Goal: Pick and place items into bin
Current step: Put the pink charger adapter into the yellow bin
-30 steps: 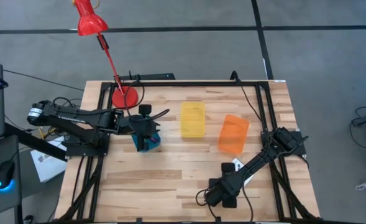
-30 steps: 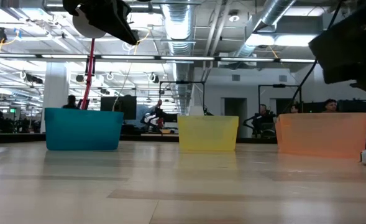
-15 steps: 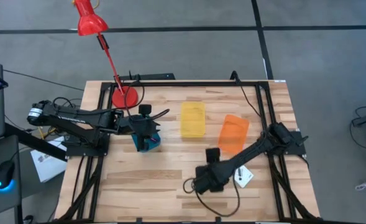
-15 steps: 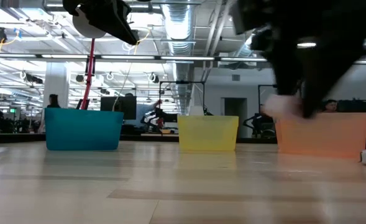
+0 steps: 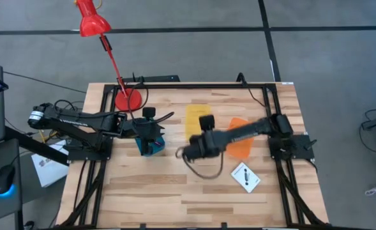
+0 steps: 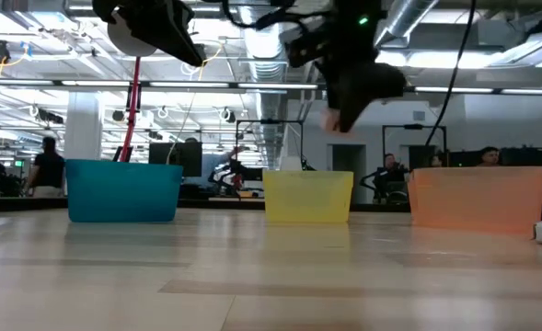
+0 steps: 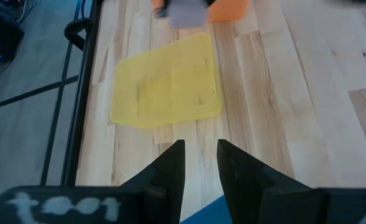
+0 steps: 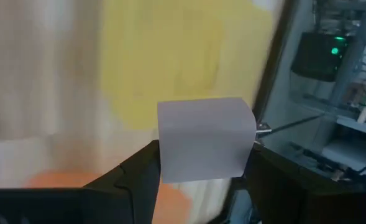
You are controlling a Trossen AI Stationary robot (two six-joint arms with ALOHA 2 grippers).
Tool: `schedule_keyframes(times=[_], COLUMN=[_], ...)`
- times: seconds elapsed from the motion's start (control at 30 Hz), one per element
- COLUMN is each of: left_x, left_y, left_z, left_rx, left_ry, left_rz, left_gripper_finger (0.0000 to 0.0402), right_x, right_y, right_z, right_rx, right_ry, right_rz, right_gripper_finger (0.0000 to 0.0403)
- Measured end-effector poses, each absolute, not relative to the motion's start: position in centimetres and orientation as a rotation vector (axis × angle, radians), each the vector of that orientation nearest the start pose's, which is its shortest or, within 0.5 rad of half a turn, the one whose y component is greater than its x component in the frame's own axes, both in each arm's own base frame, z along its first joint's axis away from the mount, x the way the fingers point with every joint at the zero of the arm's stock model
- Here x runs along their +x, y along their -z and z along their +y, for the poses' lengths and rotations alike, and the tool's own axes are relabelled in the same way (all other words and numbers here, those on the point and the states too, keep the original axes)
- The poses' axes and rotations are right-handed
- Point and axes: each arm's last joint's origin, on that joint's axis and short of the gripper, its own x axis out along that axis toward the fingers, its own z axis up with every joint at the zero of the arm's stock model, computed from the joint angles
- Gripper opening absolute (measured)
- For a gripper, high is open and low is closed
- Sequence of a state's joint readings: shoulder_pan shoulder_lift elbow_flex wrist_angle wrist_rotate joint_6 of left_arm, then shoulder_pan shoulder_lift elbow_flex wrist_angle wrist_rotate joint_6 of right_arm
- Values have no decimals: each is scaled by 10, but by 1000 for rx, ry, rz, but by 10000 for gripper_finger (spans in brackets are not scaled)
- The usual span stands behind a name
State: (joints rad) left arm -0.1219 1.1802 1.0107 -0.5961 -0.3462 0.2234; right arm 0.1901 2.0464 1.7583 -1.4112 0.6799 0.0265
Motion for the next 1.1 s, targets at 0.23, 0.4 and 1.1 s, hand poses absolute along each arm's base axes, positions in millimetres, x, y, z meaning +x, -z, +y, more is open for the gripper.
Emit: schedule_keyframes(times=[0.23, 0.4, 1.1], left_x=[239, 227, 197], left_y=[-299, -298, -311], left_z=[-20, -19, -28], left_rx=[263, 294, 280], left_ry=[-165, -304, -404], left_rz=[759, 819, 780], left_gripper_finger=[75, 49, 11], right_x=[400, 408, 404], right_y=[-235, -234, -190], right_z=[-9, -32, -50], right_rx=[-535, -437, -337], right_ry=[308, 250, 221], right_rz=[1487, 1430, 1404], right_gripper_finger=[206, 200, 205])
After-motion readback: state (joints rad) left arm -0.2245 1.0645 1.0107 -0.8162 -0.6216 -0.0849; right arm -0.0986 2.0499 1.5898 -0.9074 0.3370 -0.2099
